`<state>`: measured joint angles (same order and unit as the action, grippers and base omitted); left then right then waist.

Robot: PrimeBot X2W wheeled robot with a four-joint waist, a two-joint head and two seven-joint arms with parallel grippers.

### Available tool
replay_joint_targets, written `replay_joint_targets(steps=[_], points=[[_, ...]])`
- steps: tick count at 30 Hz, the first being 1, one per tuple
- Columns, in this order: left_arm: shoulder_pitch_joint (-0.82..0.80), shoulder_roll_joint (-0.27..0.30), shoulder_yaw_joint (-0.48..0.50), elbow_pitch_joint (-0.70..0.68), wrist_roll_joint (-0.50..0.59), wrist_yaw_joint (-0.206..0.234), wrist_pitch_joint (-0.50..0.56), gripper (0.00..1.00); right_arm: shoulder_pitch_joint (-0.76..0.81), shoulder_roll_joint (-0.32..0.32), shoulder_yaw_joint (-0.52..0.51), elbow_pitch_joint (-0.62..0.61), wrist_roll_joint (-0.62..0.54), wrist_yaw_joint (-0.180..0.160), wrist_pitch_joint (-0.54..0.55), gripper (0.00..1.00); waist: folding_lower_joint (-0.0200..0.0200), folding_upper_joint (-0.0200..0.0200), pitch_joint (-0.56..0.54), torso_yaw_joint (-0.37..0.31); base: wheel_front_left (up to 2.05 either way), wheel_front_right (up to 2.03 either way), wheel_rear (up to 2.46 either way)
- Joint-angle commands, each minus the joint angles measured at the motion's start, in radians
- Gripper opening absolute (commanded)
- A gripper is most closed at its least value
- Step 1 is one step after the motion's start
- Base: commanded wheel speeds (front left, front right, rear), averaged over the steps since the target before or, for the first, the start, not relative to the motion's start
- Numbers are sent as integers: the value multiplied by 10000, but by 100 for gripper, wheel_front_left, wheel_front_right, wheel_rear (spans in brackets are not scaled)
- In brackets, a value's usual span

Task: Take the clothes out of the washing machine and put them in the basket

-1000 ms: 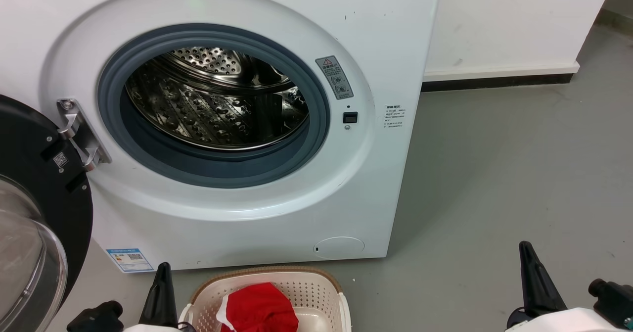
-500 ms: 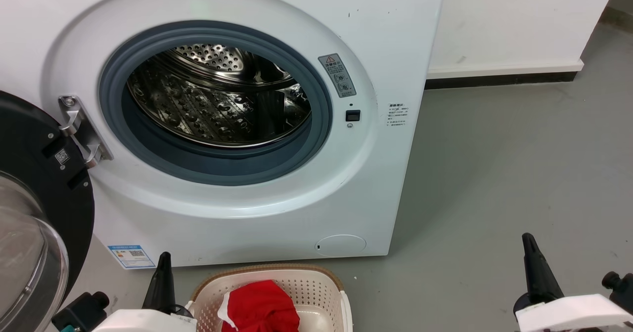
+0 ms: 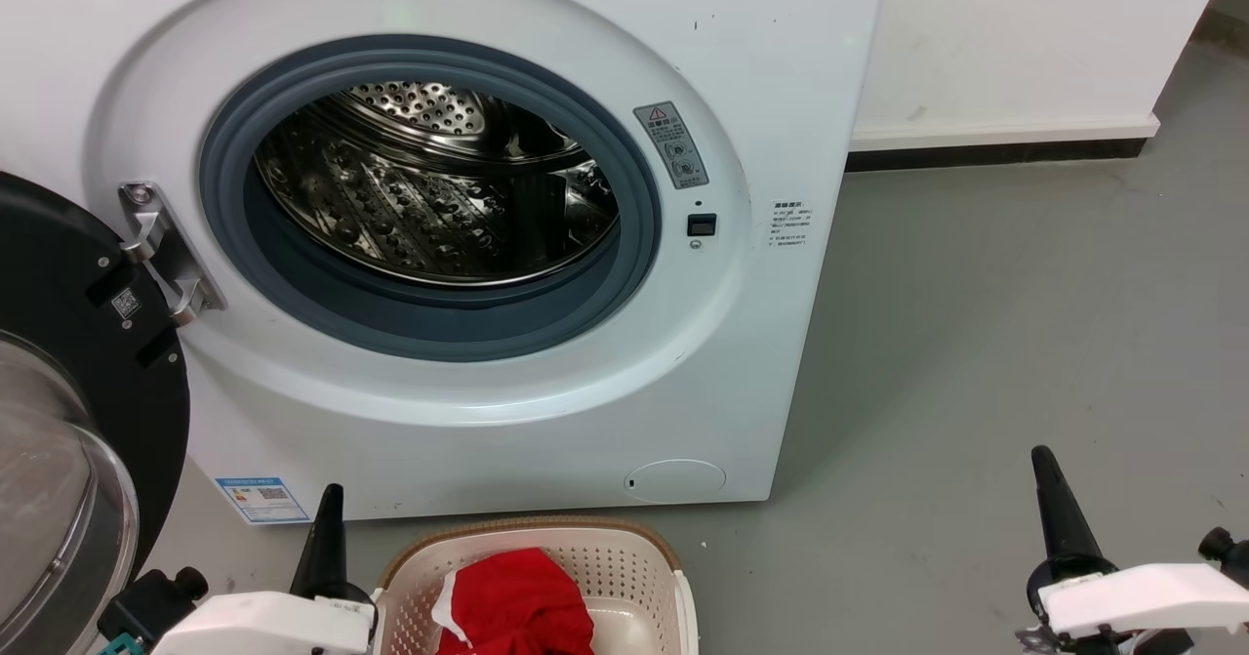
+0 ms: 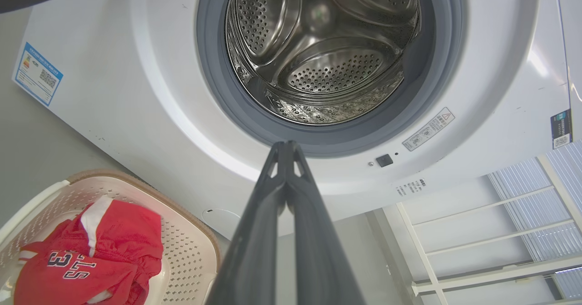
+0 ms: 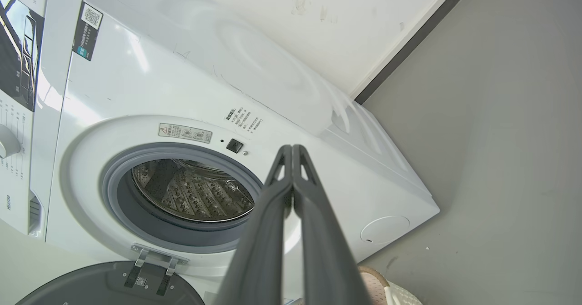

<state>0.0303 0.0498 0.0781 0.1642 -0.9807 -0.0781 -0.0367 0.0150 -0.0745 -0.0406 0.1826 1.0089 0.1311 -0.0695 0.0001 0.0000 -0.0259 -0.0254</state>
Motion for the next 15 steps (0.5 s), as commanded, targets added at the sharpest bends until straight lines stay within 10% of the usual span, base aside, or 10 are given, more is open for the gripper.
replay_joint_targets(steps=[1,15], points=[[-300,9,64,-59,-199,-62,43,0,-330,-74,-20,-55,217,-1,28,0,0,0,3,3,0,0,0],[-586,8,143,168,-1783,-197,428,0,-549,-73,-99,117,1813,-2,423,0,0,0,62,55,0,0,0]])
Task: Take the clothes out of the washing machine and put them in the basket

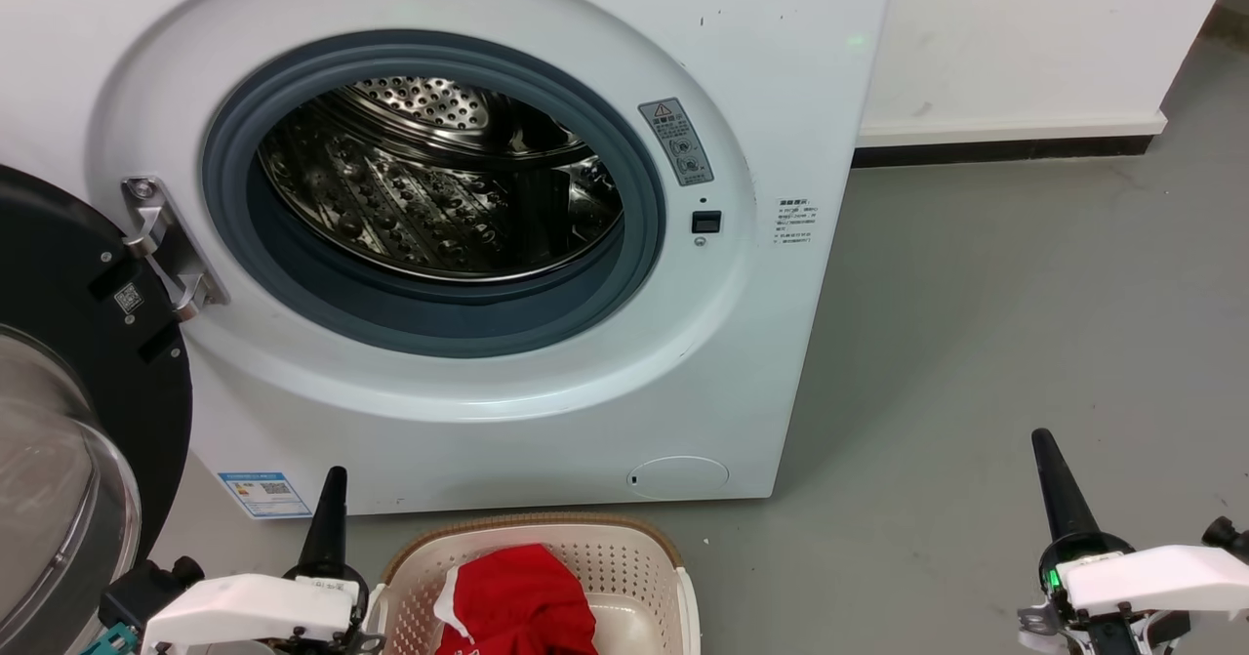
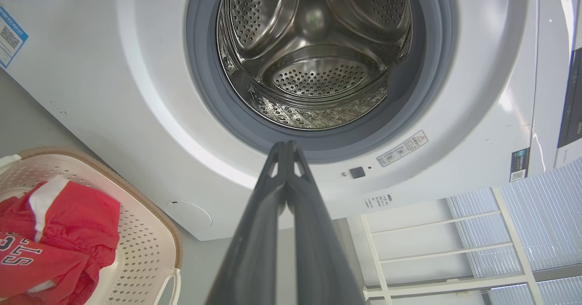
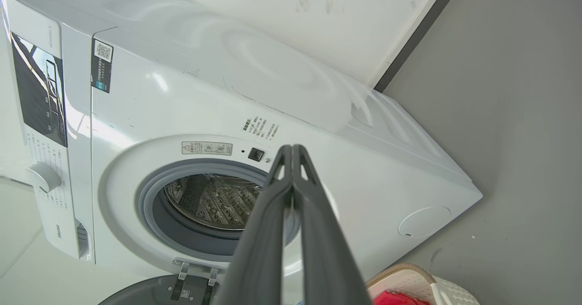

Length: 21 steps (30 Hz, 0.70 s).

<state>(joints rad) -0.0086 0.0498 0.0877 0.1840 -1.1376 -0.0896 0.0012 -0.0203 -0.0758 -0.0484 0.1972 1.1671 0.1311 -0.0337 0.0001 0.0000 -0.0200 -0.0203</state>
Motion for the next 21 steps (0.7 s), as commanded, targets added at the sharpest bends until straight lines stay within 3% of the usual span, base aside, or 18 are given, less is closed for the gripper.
replay_joint_targets(steps=[1,21], points=[[-227,9,50,-15,-316,-93,72,0,-219,-59,-27,-15,334,-2,88,0,0,0,8,7,0,0,0],[-646,6,156,287,-2421,-263,585,0,-554,-30,-169,209,2427,-4,630,0,0,0,101,89,0,0,0]])
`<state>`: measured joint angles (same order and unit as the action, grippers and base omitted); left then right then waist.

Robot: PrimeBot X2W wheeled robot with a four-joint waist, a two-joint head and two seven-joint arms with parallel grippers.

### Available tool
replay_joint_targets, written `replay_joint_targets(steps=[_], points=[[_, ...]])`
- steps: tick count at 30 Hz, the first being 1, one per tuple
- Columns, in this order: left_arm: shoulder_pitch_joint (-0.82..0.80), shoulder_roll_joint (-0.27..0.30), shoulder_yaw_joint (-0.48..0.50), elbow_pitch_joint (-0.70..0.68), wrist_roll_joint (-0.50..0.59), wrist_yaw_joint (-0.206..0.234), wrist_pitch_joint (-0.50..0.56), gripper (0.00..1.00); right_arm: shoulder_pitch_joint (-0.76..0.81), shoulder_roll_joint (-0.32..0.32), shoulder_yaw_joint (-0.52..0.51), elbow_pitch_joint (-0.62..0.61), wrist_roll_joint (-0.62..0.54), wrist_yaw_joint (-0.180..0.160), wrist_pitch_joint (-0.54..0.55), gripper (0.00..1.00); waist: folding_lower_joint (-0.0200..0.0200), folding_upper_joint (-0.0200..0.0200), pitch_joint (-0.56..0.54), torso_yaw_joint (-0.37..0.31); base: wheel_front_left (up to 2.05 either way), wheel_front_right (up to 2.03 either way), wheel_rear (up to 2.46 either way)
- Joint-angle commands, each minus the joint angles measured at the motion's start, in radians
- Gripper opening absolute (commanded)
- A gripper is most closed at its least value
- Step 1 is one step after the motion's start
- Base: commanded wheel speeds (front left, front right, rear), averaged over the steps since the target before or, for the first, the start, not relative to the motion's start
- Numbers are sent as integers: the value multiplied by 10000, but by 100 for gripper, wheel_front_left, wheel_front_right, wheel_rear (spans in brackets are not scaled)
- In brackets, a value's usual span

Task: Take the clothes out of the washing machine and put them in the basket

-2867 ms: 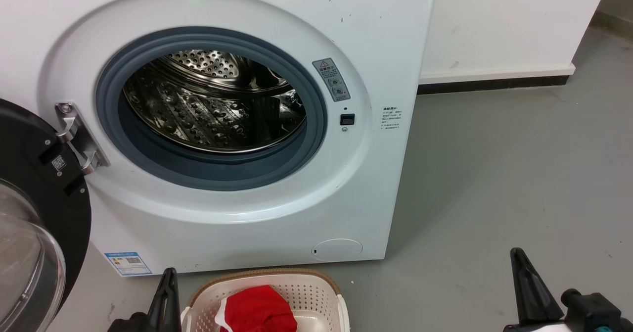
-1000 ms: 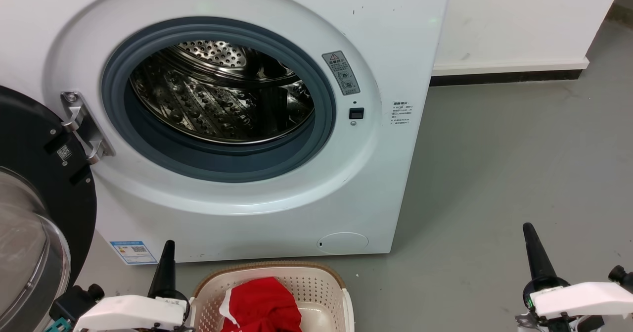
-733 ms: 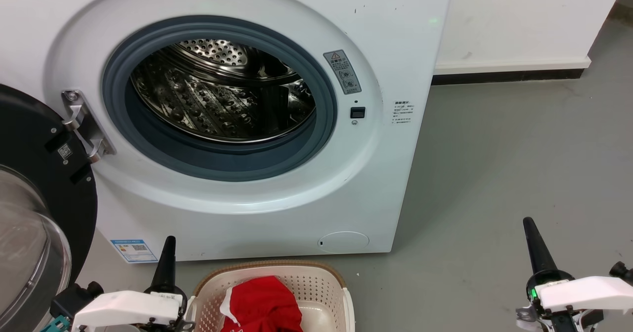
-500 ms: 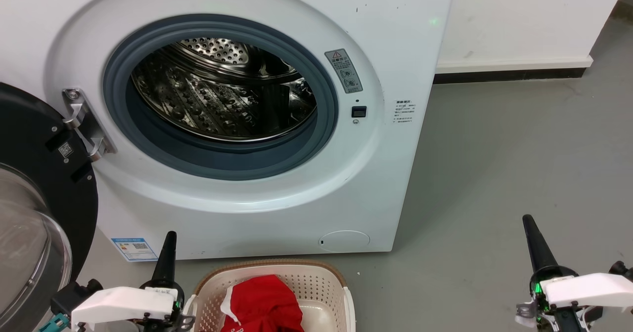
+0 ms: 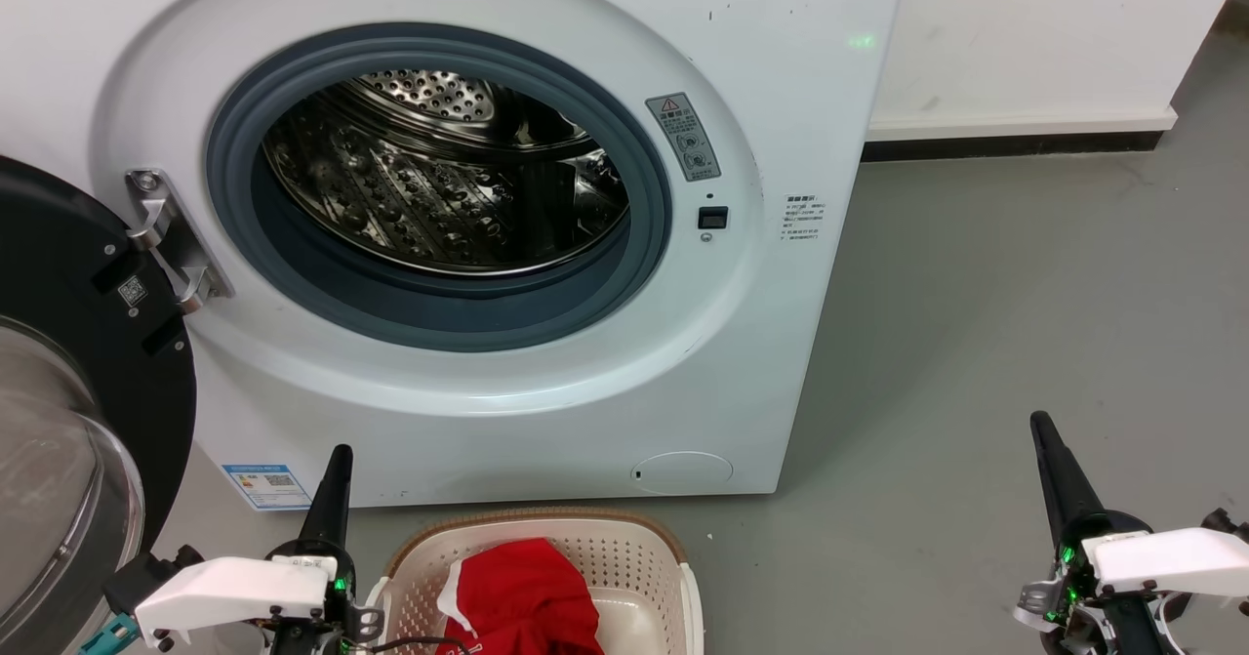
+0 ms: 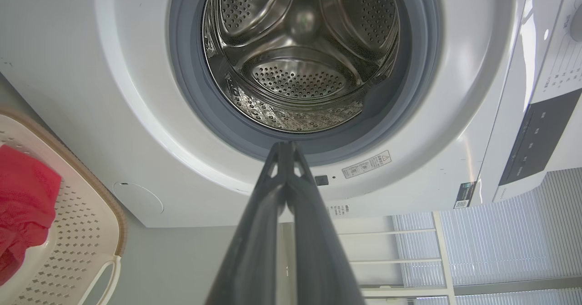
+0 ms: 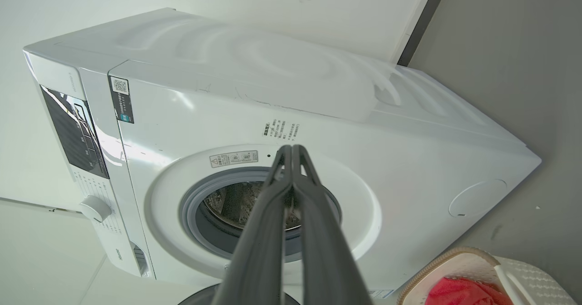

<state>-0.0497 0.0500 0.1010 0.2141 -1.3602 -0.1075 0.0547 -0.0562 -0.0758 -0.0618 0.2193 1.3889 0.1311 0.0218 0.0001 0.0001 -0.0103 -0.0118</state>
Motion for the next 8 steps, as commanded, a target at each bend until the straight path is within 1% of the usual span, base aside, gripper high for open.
replay_joint_targets(steps=[1,8], points=[[-253,6,29,0,-283,-77,66,0,-206,-28,-40,-1,294,-4,88,0,0,-1,9,8,0,0,0],[-394,4,75,114,-1034,-143,255,0,-373,-9,-93,80,1037,-5,294,0,0,-1,47,41,0,0,0]])
